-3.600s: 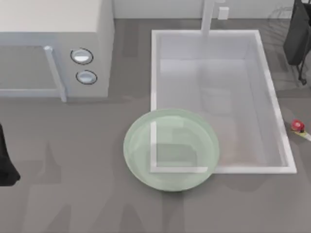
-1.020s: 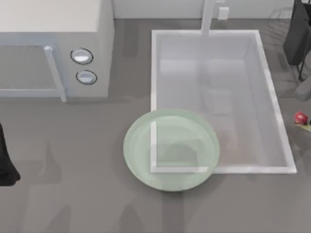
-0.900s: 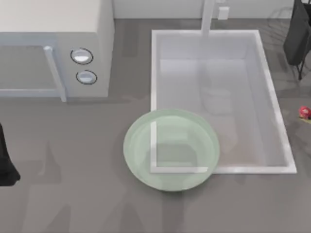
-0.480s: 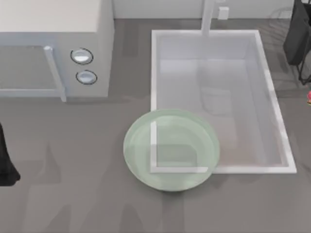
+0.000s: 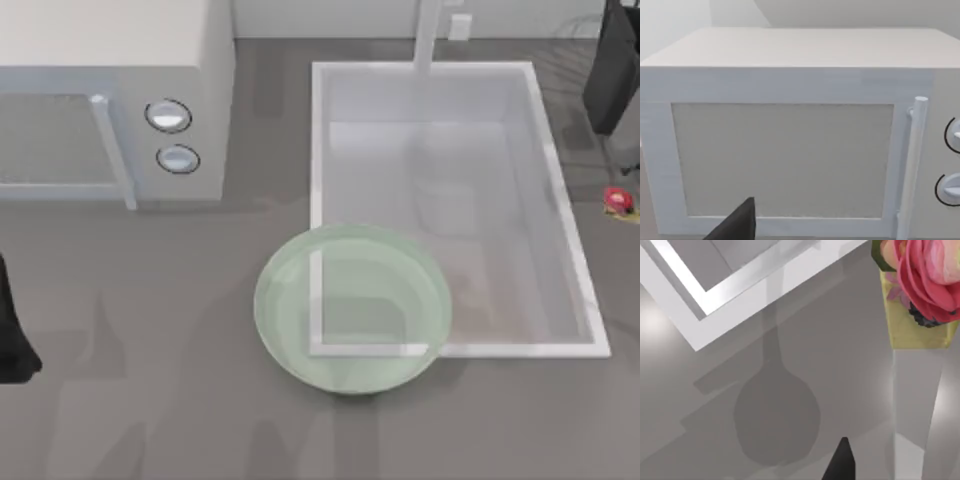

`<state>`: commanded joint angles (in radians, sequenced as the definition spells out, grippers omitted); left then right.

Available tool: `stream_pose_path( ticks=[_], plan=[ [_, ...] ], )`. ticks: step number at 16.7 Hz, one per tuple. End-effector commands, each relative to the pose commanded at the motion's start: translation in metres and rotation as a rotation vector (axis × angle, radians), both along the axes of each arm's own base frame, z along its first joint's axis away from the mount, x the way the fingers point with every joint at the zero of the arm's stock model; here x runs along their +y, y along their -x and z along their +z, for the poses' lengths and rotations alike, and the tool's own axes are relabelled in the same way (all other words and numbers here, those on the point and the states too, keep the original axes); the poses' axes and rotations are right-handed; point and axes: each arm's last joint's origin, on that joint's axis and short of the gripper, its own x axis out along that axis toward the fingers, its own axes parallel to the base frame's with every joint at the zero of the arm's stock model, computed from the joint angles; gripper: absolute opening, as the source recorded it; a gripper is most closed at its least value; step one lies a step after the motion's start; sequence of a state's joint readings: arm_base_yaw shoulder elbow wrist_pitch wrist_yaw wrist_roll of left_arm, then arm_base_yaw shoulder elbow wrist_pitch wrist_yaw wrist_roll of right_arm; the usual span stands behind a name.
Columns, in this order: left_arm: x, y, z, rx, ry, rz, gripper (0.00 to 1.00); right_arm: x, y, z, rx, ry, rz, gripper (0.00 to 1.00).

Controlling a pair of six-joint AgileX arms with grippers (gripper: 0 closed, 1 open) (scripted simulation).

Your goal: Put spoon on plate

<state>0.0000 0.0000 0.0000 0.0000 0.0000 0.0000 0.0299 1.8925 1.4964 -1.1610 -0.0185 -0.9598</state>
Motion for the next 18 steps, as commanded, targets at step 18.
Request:
stream_pose_path(
  ticks=[18],
  plan=[
    [0.0, 0.0, 0.0, 0.0, 0.0, 0.0, 1.0, 0.21, -0.01, -0.045, 0.081, -0.125, 2.809, 0.0]
  ],
)
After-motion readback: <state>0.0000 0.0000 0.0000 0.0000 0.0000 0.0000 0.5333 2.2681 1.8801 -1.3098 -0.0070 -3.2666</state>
